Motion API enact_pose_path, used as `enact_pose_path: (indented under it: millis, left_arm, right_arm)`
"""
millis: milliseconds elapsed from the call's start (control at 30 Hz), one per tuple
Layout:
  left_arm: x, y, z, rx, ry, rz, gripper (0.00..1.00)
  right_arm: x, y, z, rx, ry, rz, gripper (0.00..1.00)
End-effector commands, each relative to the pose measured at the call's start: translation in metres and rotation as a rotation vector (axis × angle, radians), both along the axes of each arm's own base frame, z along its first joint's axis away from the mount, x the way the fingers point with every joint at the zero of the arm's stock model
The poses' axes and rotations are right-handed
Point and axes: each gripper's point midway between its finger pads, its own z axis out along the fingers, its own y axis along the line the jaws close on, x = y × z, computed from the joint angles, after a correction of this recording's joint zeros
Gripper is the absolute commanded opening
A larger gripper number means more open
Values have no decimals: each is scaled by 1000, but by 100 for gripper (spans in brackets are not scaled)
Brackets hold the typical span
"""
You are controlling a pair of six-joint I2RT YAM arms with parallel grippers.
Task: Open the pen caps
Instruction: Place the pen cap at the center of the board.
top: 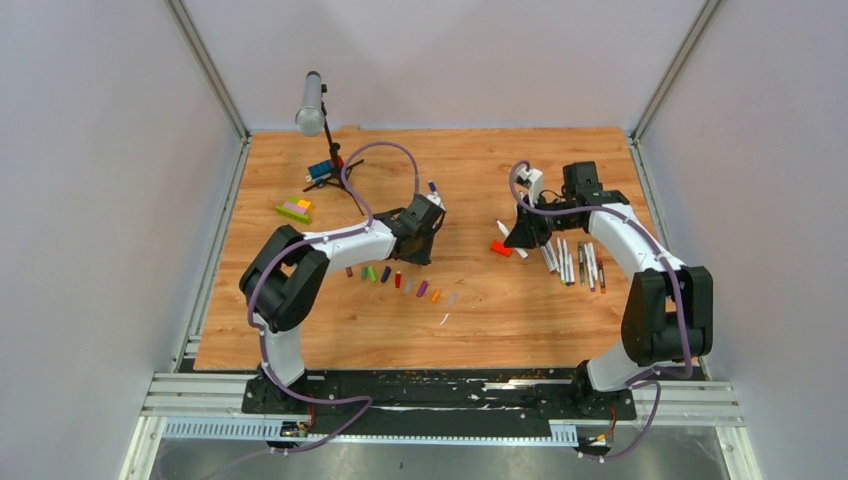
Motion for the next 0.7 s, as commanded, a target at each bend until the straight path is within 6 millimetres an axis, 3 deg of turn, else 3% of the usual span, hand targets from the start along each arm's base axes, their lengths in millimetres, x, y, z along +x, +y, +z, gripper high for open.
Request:
enact_pose_path:
  millis: [0, 233, 433, 567, 667]
  left_arm:
    - [6, -9, 43, -79, -88, -18, 34]
    - [-12, -2, 77, -214, -181, -31, 47]
    - [-35, 28, 90, -249, -263, -12, 62]
    - [-46, 52, 102, -261, -342, 28, 78]
    - [-53, 69, 105, -279, -392, 71, 97]
  right_arm:
    - [8, -3, 15, 34, -60, -9, 0]
    - [35, -40, 11, -46, -100, -156, 2]
    - [78, -105, -14, -222, -93, -321, 5]
    - [108, -144, -22, -336, -108, -369, 6]
    - [126, -163, -30, -406, -99, -380, 9]
